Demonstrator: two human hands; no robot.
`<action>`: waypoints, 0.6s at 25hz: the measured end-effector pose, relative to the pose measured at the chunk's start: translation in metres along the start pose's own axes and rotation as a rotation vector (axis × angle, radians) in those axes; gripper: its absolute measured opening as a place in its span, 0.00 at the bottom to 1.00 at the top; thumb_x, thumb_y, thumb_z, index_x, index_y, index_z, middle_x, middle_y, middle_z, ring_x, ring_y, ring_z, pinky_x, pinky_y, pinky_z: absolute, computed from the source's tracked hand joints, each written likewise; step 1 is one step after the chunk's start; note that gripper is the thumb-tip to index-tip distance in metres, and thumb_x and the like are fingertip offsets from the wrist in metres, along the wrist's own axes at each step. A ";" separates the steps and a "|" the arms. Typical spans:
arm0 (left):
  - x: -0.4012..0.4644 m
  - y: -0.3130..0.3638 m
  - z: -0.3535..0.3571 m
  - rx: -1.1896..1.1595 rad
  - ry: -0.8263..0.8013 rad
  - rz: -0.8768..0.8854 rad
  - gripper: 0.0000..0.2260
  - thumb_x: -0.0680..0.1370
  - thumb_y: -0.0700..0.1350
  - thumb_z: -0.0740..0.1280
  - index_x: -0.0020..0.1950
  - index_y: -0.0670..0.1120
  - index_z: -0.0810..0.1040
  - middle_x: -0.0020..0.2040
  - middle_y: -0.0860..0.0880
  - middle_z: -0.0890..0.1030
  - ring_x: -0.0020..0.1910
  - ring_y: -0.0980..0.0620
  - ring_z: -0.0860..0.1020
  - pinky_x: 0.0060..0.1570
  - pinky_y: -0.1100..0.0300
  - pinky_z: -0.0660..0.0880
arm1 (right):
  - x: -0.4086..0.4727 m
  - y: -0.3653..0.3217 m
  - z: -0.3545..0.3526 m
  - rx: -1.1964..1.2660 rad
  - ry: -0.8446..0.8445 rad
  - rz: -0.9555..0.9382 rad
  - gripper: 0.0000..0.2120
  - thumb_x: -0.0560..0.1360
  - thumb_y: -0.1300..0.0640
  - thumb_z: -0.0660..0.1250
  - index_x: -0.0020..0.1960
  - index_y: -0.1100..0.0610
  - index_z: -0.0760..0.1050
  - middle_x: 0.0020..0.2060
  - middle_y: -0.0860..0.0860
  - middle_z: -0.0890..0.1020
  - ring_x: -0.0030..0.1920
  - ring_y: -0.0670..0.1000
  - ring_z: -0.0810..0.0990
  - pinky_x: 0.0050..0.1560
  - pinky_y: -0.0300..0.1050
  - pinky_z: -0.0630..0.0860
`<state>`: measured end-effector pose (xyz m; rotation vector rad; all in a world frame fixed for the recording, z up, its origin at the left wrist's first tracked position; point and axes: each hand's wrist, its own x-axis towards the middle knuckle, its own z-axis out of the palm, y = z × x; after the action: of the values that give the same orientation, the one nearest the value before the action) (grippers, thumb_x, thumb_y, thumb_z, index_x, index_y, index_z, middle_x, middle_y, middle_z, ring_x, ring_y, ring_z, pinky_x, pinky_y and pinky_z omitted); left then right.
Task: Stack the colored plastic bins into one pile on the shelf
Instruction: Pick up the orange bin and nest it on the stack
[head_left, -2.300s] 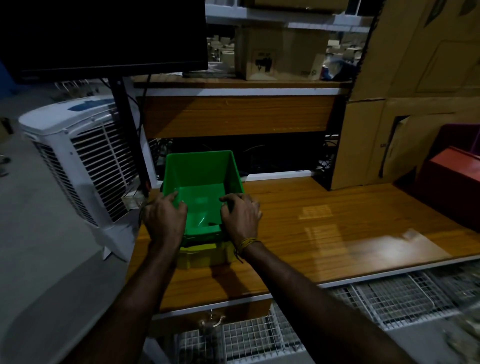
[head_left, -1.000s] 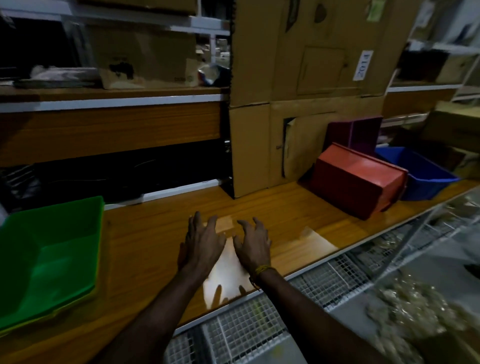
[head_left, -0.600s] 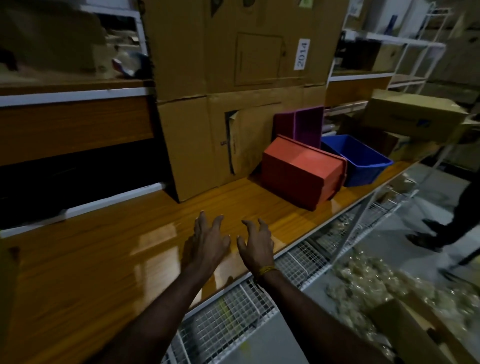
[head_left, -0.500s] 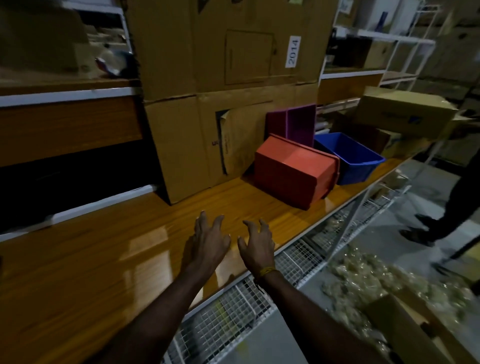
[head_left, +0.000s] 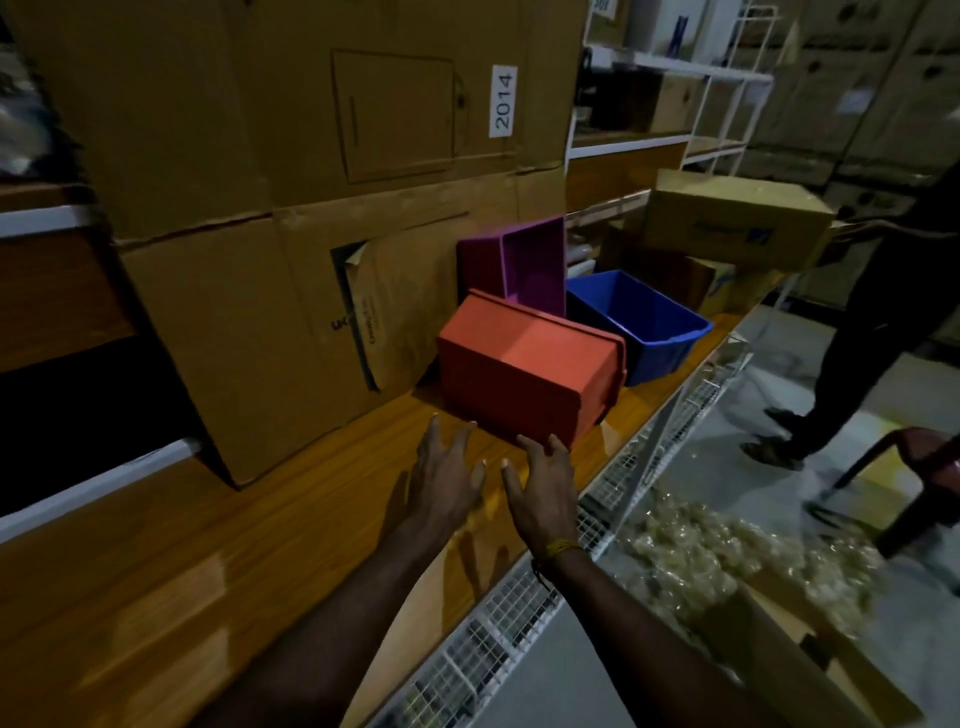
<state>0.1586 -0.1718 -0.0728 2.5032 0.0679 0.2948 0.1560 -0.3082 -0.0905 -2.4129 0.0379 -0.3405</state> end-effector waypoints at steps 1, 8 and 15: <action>0.016 0.005 0.003 -0.027 -0.005 0.012 0.26 0.80 0.52 0.63 0.77 0.53 0.62 0.80 0.41 0.51 0.78 0.40 0.56 0.72 0.48 0.64 | 0.015 0.003 -0.002 -0.002 0.017 0.009 0.23 0.79 0.42 0.60 0.72 0.48 0.66 0.77 0.57 0.60 0.76 0.59 0.60 0.71 0.61 0.66; 0.125 0.024 0.035 -0.129 0.002 0.142 0.26 0.79 0.57 0.64 0.75 0.53 0.66 0.80 0.42 0.53 0.77 0.41 0.59 0.71 0.47 0.67 | 0.103 0.011 -0.005 -0.148 0.179 0.029 0.24 0.79 0.41 0.58 0.70 0.51 0.69 0.75 0.60 0.63 0.74 0.61 0.63 0.71 0.60 0.66; 0.207 0.024 0.044 -0.314 0.063 -0.052 0.30 0.78 0.51 0.68 0.77 0.47 0.63 0.80 0.35 0.44 0.79 0.35 0.50 0.74 0.49 0.58 | 0.146 0.027 -0.011 0.004 0.210 0.181 0.23 0.80 0.44 0.60 0.72 0.50 0.67 0.78 0.62 0.53 0.78 0.61 0.55 0.72 0.55 0.62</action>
<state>0.3694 -0.1922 -0.0530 2.1780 0.1041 0.3350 0.2958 -0.3532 -0.0657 -2.3393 0.3465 -0.5067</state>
